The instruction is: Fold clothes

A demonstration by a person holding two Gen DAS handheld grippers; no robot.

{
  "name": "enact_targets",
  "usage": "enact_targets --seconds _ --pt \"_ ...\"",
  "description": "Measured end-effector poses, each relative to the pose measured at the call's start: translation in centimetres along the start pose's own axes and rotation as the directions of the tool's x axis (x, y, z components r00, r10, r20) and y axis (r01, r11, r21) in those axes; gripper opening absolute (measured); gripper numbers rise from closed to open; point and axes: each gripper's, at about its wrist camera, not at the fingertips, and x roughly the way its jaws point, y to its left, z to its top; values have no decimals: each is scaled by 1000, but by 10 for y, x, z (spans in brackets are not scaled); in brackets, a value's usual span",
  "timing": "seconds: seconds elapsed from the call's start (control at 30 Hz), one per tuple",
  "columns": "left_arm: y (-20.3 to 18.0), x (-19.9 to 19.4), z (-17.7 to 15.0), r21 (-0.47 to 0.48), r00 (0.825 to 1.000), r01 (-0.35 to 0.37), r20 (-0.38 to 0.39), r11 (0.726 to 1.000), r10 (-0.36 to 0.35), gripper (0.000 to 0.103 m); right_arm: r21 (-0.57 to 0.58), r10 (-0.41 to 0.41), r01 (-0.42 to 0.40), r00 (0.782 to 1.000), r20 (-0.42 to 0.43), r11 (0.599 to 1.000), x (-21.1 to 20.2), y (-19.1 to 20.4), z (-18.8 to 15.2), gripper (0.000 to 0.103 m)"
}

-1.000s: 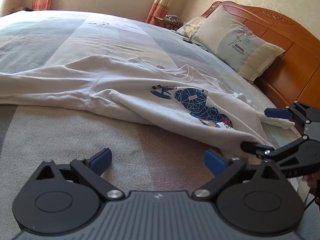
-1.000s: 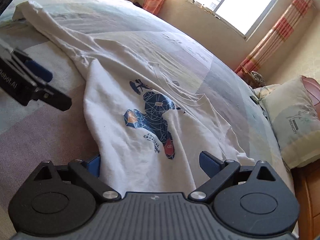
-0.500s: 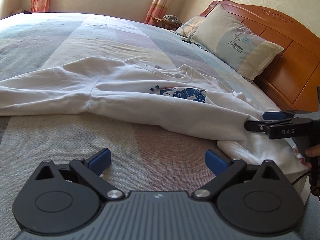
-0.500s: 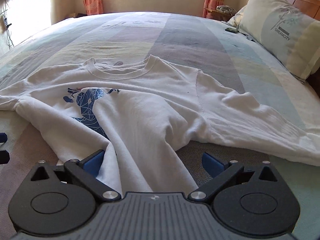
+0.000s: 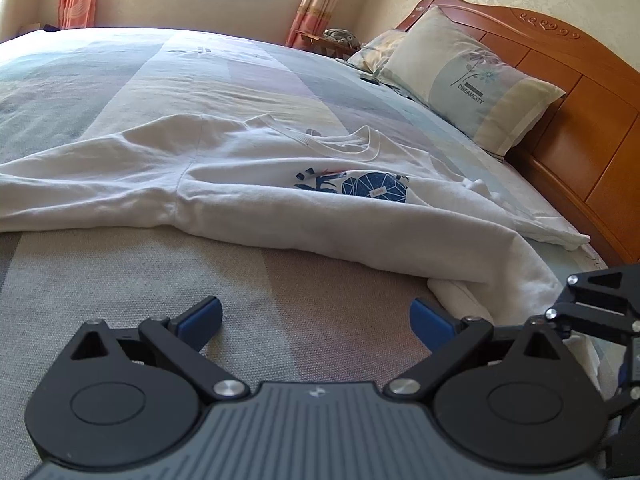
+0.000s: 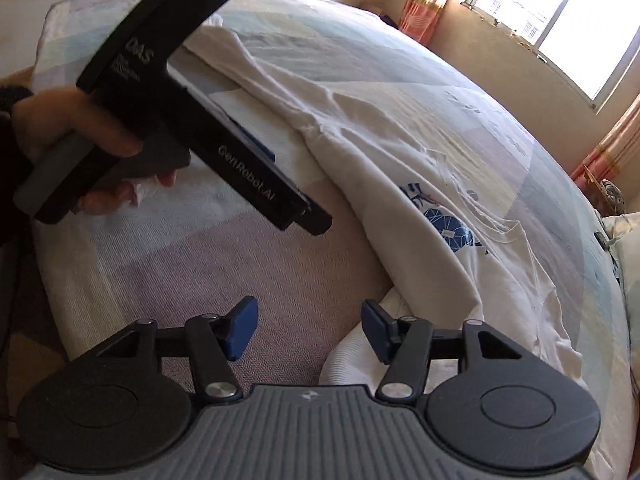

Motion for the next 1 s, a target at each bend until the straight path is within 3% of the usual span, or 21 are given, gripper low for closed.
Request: enact_targets --seconds 0.3,0.4,0.5,0.53,0.57,0.6,0.73,0.83,0.93,1.0 --pt "-15 -6 -8 62 989 139 -59 988 -135 100 129 -89 102 991 -102 986 22 -34 -8 49" --pt "-24 -5 -14 101 988 142 -82 985 -134 100 163 -93 108 990 -102 981 30 -43 -10 49" --pt "-28 -14 -15 77 991 123 -62 989 -118 100 205 -90 107 992 -87 973 33 -53 -13 47" --pt "-29 -17 -16 68 992 117 -55 991 -113 100 223 -76 92 994 -79 970 30 -56 -14 43" --pt "-30 -21 -17 59 993 110 -48 992 -107 100 241 -62 77 996 -71 967 27 -58 -14 22" --pt "-31 -24 -17 50 994 104 -41 993 -102 100 259 -48 62 997 -62 964 23 -60 -15 14" --pt "-28 -45 -27 -37 987 159 -6 987 -159 100 327 7 1 1000 -25 945 10 -69 -19 14" --pt "-21 -61 -35 -105 978 210 18 972 -209 100 378 127 -142 990 65 915 -14 -68 -19 14" --pt "-17 -75 -38 -125 979 204 39 971 -201 100 393 253 -295 955 156 871 -34 -61 -17 14" --pt "-15 -82 -39 -129 978 205 48 970 -201 101 392 348 -408 912 215 825 -41 -55 -16 15"
